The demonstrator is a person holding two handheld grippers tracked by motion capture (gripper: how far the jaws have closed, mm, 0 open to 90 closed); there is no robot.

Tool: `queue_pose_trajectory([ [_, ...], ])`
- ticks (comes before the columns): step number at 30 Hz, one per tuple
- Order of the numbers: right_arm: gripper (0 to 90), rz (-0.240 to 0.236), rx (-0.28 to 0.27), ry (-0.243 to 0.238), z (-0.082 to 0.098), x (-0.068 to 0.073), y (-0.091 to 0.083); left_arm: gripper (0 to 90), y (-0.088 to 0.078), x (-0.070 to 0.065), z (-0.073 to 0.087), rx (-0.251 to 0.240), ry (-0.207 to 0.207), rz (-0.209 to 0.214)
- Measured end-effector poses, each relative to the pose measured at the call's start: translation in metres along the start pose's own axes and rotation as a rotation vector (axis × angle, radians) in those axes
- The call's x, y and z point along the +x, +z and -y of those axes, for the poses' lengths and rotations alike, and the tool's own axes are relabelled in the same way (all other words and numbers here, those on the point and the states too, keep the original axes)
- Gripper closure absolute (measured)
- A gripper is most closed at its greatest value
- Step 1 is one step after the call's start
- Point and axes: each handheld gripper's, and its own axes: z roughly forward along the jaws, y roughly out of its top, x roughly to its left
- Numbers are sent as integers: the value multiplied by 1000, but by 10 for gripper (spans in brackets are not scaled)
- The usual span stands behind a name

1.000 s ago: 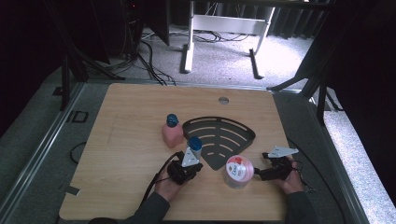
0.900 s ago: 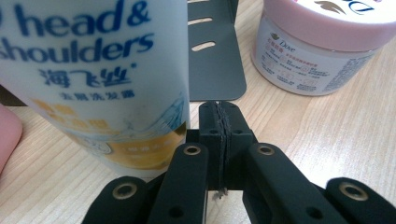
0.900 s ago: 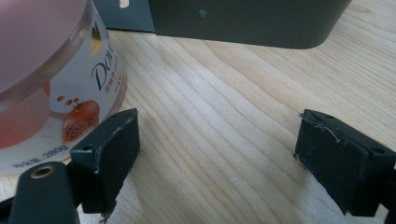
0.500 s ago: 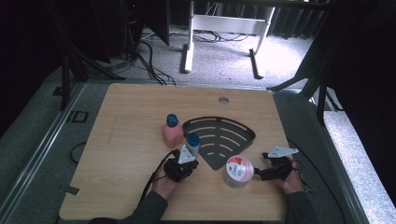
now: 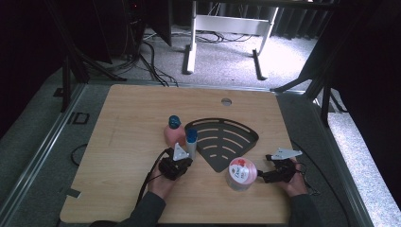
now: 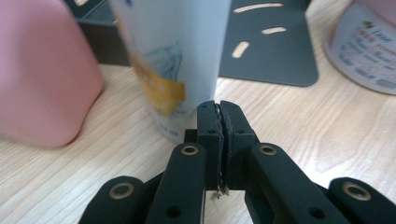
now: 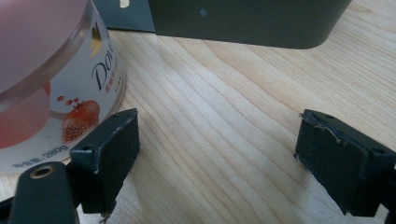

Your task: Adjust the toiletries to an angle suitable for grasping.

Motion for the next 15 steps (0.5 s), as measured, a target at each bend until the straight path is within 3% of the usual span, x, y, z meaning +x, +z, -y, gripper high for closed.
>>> queue_pose_trajectory([
  [4, 134, 0, 0, -1, 0, 0, 0, 874, 0, 1, 1, -5, -11, 3],
  [5, 134, 0, 0, 0, 0, 0, 0, 873, 0, 0, 0, -19, -9, 24],
  [10, 134, 0, 0, -1, 0, 0, 0, 862, 8, -11, -8, -21, 57, 56],
  [12, 134, 0, 0, 0, 0, 0, 0, 856, 11, -15, -12, -12, 92, 44],
  [15, 134, 0, 0, 0, 0, 0, 0, 856, 13, -15, -14, -15, 100, 36],
])
